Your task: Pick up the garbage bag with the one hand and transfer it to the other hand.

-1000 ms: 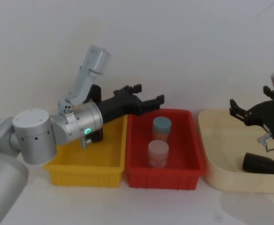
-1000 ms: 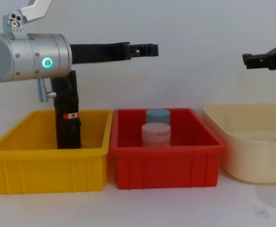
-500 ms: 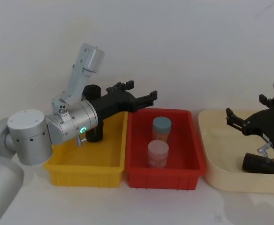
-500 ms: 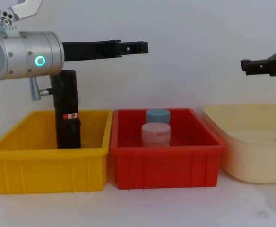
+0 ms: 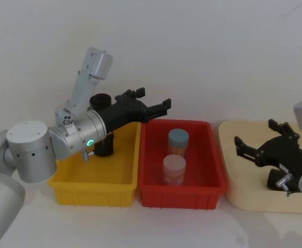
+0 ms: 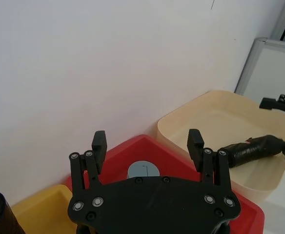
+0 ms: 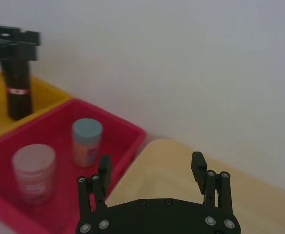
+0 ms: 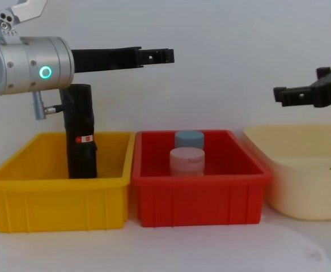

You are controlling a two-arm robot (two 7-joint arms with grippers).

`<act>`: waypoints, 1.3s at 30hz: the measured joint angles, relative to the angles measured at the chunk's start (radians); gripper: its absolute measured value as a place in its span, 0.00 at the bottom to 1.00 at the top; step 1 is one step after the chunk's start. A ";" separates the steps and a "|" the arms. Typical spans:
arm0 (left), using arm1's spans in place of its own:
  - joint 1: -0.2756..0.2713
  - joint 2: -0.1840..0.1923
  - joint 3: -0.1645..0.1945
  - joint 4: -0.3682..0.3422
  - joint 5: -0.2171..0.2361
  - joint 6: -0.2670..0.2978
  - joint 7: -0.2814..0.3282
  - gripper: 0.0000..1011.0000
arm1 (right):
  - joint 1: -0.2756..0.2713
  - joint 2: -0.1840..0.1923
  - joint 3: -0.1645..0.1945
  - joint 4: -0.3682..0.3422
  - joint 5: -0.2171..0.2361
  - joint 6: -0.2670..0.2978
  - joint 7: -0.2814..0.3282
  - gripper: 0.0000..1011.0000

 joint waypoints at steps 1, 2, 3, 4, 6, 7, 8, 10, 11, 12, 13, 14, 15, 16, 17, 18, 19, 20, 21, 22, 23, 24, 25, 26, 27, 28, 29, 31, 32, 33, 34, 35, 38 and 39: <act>0.000 0.000 0.000 0.000 0.000 0.000 0.001 0.99 | -0.001 0.001 -0.002 -0.001 0.002 0.000 0.008 0.99; 0.000 0.000 0.000 -0.001 0.000 0.000 0.001 0.99 | -0.002 0.003 -0.005 -0.003 0.006 -0.001 0.019 0.99; 0.000 0.000 0.000 -0.001 0.000 0.000 0.002 0.99 | -0.002 0.004 -0.007 -0.003 0.008 -0.002 0.029 0.99; 0.000 0.000 0.000 -0.001 0.000 0.000 0.002 0.99 | -0.002 0.005 -0.009 -0.003 0.009 -0.003 0.036 0.99; 0.001 0.001 -0.001 -0.001 0.001 -0.001 0.002 0.99 | -0.001 0.008 -0.017 -0.003 0.015 -0.006 0.058 0.99; 0.001 0.001 -0.001 -0.002 0.001 -0.001 0.003 0.99 | 0.002 0.010 -0.023 -0.001 0.020 -0.010 0.076 0.99; 0.001 0.001 -0.001 -0.002 0.001 -0.001 0.003 0.99 | 0.002 0.010 -0.023 -0.001 0.020 -0.010 0.076 0.99; 0.001 0.001 -0.001 -0.002 0.001 -0.001 0.004 0.99 | 0.008 0.011 -0.033 0.004 0.025 -0.013 0.101 0.99; 0.001 0.001 -0.001 -0.002 0.001 -0.001 0.004 0.99 | 0.013 0.012 -0.039 0.008 0.028 -0.015 0.115 0.99; 0.001 0.001 -0.001 -0.002 0.001 -0.001 0.004 0.99 | 0.016 0.013 -0.043 0.011 0.031 -0.016 0.125 0.99; 0.001 0.001 -0.001 -0.002 0.001 -0.001 0.004 0.99 | 0.018 0.013 -0.046 0.013 0.033 -0.017 0.132 0.99; 0.001 0.001 -0.002 -0.002 0.001 -0.001 0.004 0.99 | 0.021 0.014 -0.049 0.016 0.034 -0.018 0.137 0.99; 0.001 0.001 -0.002 -0.002 0.001 -0.001 0.005 0.99 | 0.027 0.014 -0.058 0.022 0.038 -0.019 0.154 0.99; 0.001 0.001 -0.002 -0.002 0.001 -0.001 0.005 0.99 | 0.030 0.015 -0.062 0.025 0.040 -0.020 0.161 0.99; 0.002 0.001 -0.002 -0.003 0.001 -0.001 0.005 0.99 | 0.036 0.015 -0.069 0.031 0.043 -0.021 0.175 0.99; 0.002 0.002 -0.002 -0.003 0.001 -0.001 0.005 0.99 | 0.036 0.015 -0.069 0.031 0.043 -0.021 0.175 0.99; 0.002 0.002 -0.002 -0.003 0.001 -0.001 0.005 0.99 | 0.041 0.015 -0.076 0.037 0.046 -0.022 0.191 0.99; 0.002 0.002 -0.002 -0.003 0.001 -0.001 0.005 0.99 | 0.046 0.016 -0.081 0.041 0.048 -0.023 0.198 0.99; 0.002 0.002 -0.002 -0.003 0.001 -0.001 0.005 0.99 | 0.053 0.016 -0.089 0.047 0.051 -0.024 0.213 0.99; 0.002 0.002 -0.002 -0.003 0.001 -0.001 0.005 0.99 | 0.055 0.016 -0.092 0.048 0.052 -0.025 0.219 0.99; 0.002 0.002 -0.002 -0.003 0.001 -0.001 0.005 0.99 | 0.059 0.015 -0.097 0.052 0.054 -0.025 0.225 0.99; 0.002 0.002 -0.002 -0.003 0.001 -0.001 0.006 0.99 | 0.066 0.015 -0.105 0.058 0.056 -0.027 0.240 0.99; 0.002 0.002 -0.002 -0.003 0.001 -0.001 0.006 0.99 | 0.069 0.014 -0.108 0.061 0.058 -0.027 0.246 0.99; 0.002 0.002 -0.002 -0.003 0.001 -0.001 0.006 0.99 | 0.073 0.013 -0.113 0.066 0.059 -0.028 0.251 0.99; 0.002 0.002 -0.002 -0.003 0.001 -0.001 0.006 0.99 | 0.080 0.011 -0.120 0.073 0.062 -0.028 0.261 0.99; 0.002 0.002 -0.002 -0.003 0.001 -0.001 0.006 0.99 | 0.084 0.010 -0.123 0.076 0.063 -0.028 0.266 0.99; 0.002 0.002 -0.002 -0.003 0.001 -0.001 0.006 0.99 | 0.087 0.009 -0.127 0.080 0.064 -0.028 0.272 0.99; 0.002 0.002 -0.002 -0.003 0.001 -0.001 0.006 0.99 | 0.095 0.006 -0.135 0.088 0.066 -0.029 0.281 0.99; 0.002 0.002 -0.002 -0.003 0.001 -0.001 0.006 0.99 | 0.101 0.002 -0.141 0.096 0.068 -0.029 0.288 0.99; 0.002 0.002 -0.002 -0.003 0.001 -0.001 0.006 0.99 | 0.109 -0.001 -0.147 0.105 0.070 -0.029 0.294 0.99; 0.002 0.002 -0.002 -0.003 0.001 -0.001 0.006 0.99 | 0.109 -0.001 -0.147 0.105 0.070 -0.029 0.294 0.99; 0.002 0.002 -0.002 -0.003 0.001 -0.001 0.006 0.99 | 0.117 -0.006 -0.154 0.116 0.071 -0.029 0.299 0.99; 0.002 0.002 -0.002 -0.003 0.001 -0.001 0.006 0.99 | 0.131 -0.016 -0.163 0.135 0.074 -0.029 0.307 0.99; 0.002 0.002 -0.002 -0.003 0.001 -0.001 0.006 0.99 | 0.135 -0.018 -0.166 0.140 0.074 -0.029 0.308 0.99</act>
